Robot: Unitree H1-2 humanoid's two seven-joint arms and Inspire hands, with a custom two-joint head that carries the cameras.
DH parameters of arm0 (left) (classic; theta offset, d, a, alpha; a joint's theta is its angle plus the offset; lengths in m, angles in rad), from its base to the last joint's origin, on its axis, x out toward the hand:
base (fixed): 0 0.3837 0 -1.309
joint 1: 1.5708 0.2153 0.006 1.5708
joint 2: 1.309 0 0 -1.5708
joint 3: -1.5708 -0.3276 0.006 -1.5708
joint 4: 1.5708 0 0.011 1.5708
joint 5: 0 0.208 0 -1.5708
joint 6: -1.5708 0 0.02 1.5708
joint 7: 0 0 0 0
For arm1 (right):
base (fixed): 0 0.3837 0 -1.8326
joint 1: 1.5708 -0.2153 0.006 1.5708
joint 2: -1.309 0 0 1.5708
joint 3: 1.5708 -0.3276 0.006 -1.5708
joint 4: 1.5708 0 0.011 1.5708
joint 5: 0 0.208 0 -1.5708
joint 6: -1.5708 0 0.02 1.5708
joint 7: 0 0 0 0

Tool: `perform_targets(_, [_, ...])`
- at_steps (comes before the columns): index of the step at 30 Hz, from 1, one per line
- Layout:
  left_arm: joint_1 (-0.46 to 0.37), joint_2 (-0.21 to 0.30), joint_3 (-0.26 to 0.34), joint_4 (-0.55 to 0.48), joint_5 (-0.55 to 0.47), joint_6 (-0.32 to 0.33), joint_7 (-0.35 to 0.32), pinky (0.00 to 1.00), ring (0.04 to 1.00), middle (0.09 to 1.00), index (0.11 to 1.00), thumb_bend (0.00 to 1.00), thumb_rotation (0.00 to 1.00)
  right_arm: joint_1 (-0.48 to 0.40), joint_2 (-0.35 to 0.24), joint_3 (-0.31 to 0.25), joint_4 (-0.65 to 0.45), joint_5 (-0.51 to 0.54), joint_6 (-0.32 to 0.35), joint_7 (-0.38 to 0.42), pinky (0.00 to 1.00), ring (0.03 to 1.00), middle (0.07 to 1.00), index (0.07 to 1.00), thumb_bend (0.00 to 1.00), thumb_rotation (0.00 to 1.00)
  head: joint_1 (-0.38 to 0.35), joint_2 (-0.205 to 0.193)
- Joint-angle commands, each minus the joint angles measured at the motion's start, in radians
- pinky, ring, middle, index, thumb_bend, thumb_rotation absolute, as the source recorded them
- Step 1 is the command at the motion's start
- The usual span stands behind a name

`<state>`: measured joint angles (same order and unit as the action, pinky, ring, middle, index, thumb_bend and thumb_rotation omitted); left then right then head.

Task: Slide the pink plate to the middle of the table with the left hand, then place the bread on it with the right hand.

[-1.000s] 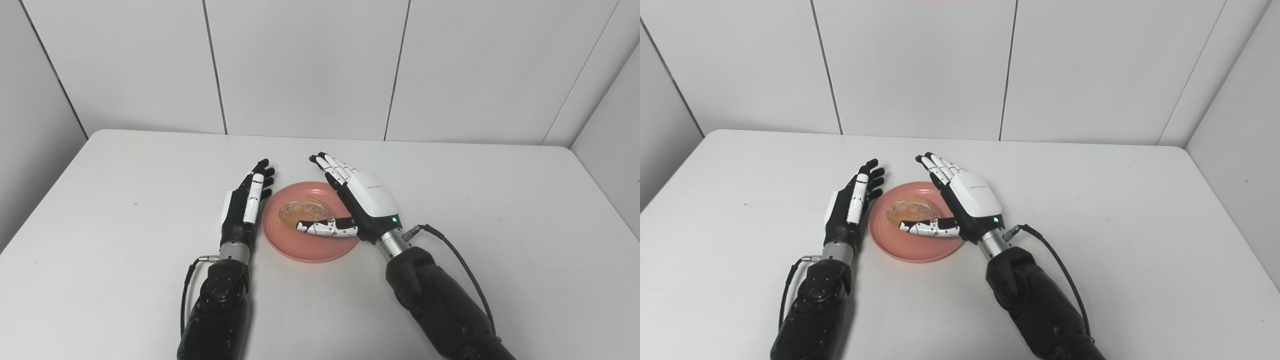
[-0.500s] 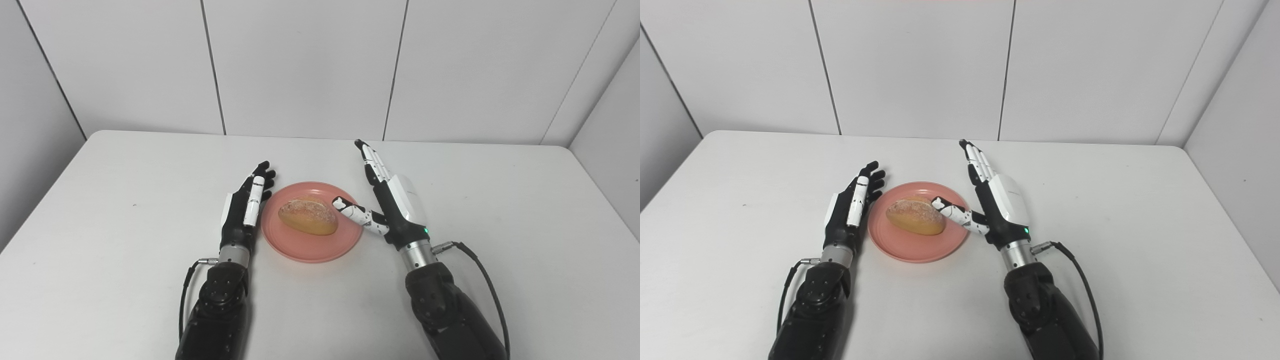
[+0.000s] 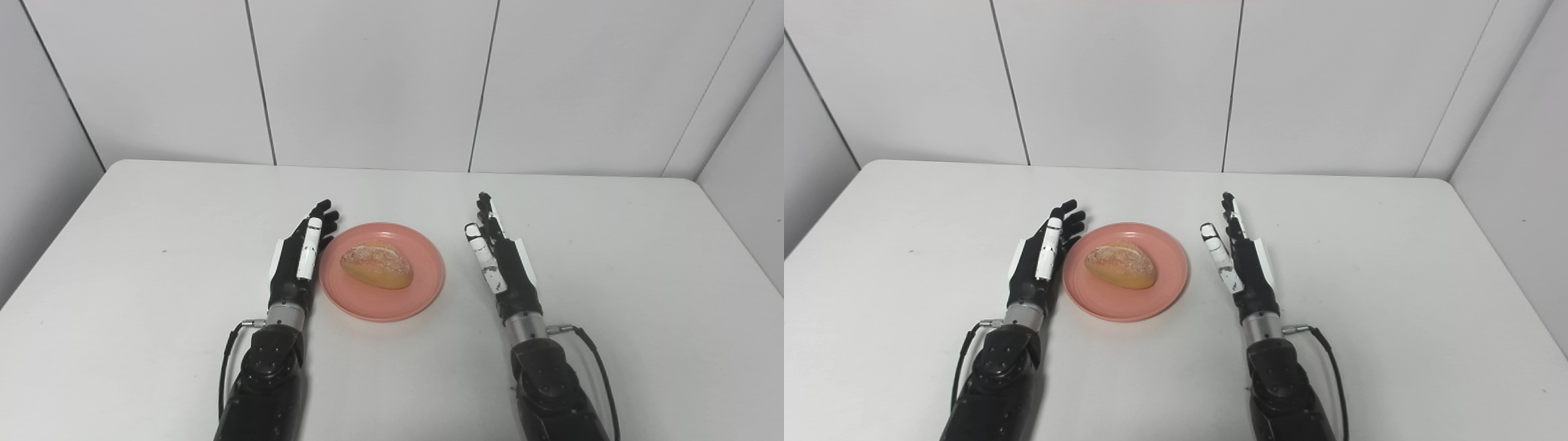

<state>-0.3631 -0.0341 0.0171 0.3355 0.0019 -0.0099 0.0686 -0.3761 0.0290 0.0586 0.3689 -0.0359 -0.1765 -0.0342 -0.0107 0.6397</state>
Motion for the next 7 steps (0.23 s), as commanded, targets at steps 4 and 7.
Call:
perform_targets(4, [-0.015,0.002,-0.017,-0.020,0.025,-0.002,0.000,0.87,0.886,0.868,0.865,0.46,1.00,-0.051,0.031,-0.031,-0.010,0.116,-0.003,0.054,1.00,1.000,1.000,1.000,0.65,1.00,-0.001,0.001])
perform_targets(7, [-0.017,0.002,-0.016,-0.017,0.031,-0.006,0.001,0.88,0.894,0.877,0.871,0.45,1.00,-0.046,0.048,-0.051,-0.016,0.154,0.013,0.051,1.00,1.000,1.000,1.000,0.63,1.00,-0.002,0.003])
